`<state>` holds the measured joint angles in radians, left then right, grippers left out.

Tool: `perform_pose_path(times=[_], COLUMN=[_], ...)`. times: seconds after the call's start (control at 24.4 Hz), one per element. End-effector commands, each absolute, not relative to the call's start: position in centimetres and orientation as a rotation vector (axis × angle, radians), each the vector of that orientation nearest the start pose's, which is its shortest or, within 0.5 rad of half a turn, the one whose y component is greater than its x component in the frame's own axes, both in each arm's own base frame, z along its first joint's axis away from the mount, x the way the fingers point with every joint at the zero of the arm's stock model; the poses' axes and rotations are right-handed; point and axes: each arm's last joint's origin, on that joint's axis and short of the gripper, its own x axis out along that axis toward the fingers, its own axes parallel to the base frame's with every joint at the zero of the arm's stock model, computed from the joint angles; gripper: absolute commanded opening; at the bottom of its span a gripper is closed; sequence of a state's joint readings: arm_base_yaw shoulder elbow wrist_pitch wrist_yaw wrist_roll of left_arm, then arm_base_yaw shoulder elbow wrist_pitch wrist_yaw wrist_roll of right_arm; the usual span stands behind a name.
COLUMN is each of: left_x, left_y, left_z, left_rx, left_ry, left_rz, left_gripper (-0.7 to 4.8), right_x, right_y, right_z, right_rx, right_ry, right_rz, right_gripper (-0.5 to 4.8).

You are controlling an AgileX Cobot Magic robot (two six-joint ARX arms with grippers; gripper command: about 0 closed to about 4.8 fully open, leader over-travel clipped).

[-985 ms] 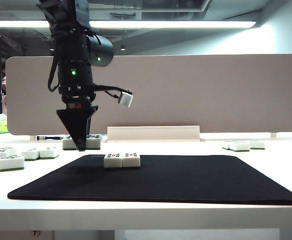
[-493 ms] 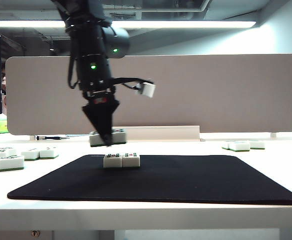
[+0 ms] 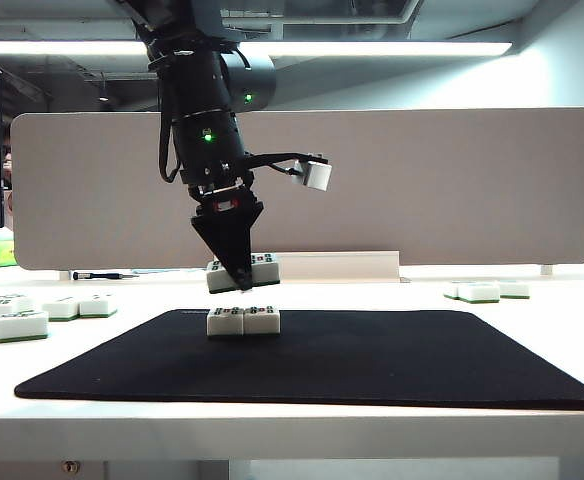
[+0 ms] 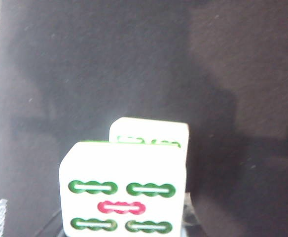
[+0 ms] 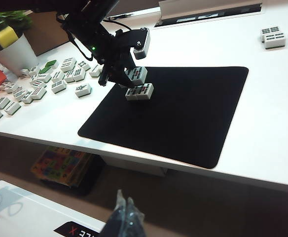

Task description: Arrange four mahjong tiles into a neat stack, creating two layers of paired tiles.

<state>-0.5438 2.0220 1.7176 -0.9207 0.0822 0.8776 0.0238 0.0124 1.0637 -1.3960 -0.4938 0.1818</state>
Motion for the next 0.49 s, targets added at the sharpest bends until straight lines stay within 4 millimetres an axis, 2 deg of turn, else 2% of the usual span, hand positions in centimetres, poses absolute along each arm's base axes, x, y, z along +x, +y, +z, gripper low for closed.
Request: perform_pose_path(times=[0.04, 0.21, 0.49], left_x=[35.8, 36.0, 36.1], left_y=[-22.2, -22.2, -22.1], left_z=[23.4, 22.4, 22.2], left_rx=[0.972, 0.989, 1.022], left_ry=[0.886, 0.926, 0.946], left_rz=[-1.115, -1.107, -1.081], left_gripper=[1.07, 1.08, 1.11], right_x=[-9.0, -9.0, -9.0], right_y=[1.2, 1.2, 1.2], right_z=[31.8, 31.8, 31.8], right_rx=[0.248, 0.248, 0.248], right_ry=[0.356, 0.356, 0.357], right_rz=[0.487, 0.487, 0.487], right_gripper=[-0.01, -0.01, -0.01])
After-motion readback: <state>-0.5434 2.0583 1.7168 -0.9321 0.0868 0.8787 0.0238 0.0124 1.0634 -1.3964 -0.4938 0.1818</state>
